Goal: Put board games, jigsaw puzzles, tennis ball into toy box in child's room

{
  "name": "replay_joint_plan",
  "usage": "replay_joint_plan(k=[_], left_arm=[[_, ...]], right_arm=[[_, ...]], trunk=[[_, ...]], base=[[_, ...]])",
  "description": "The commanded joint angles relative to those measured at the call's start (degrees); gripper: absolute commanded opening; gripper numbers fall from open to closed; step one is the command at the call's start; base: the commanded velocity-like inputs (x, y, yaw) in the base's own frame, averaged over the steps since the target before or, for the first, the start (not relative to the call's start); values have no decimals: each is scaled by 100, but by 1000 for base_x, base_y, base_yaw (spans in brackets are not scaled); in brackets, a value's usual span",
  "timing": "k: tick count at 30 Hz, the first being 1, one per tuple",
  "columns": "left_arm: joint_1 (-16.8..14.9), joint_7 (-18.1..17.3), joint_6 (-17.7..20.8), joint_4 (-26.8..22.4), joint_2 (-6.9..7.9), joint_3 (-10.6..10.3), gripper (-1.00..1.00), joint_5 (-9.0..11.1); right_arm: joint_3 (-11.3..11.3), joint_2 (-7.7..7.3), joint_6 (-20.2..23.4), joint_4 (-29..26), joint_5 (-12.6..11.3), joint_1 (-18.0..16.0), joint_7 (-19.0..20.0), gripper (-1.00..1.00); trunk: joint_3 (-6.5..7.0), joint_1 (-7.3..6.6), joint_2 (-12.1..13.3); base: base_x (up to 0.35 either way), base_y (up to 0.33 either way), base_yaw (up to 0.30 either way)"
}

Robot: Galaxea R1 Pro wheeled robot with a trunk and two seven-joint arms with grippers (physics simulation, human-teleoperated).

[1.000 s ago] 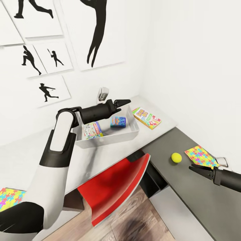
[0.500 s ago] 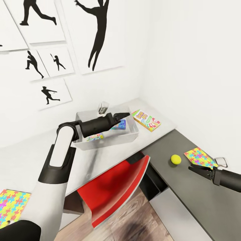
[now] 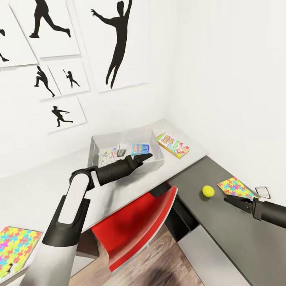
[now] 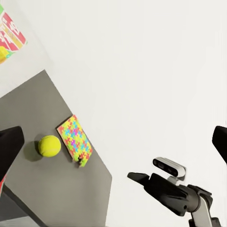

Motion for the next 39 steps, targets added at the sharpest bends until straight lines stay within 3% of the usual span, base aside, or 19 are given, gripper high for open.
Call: replay_joint_plan(k=[1, 5, 14, 25, 39], left_arm=[[106, -55, -33, -10, 6, 13, 100, 20], [377, -360, -159, -26, 88, 33, 100, 16], [629, -890, -265, -38, 267, 51, 100, 13], [693, -1099, -287, -41, 330, 84, 100, 12], [765, -1162, -282, -34, 393, 335, 100, 13]], right_arm=[[-6, -6, 25, 1, -4, -4, 8, 100], [-12, -3, 23, 0, -4, -4, -7, 100], [13, 18, 11, 0, -2, -10, -27, 100], [38, 32, -2, -1, 3, -12, -34, 100], [39, 26, -1, 3, 4, -13, -38, 100]], trunk=[[0, 4, -10], [38, 4, -10], [124, 4, -10], [228, 4, -10], [361, 4, -10]], base=[[0, 0, 0], [0, 0, 0], [0, 0, 0], [0, 0, 0], [0, 0, 0]])
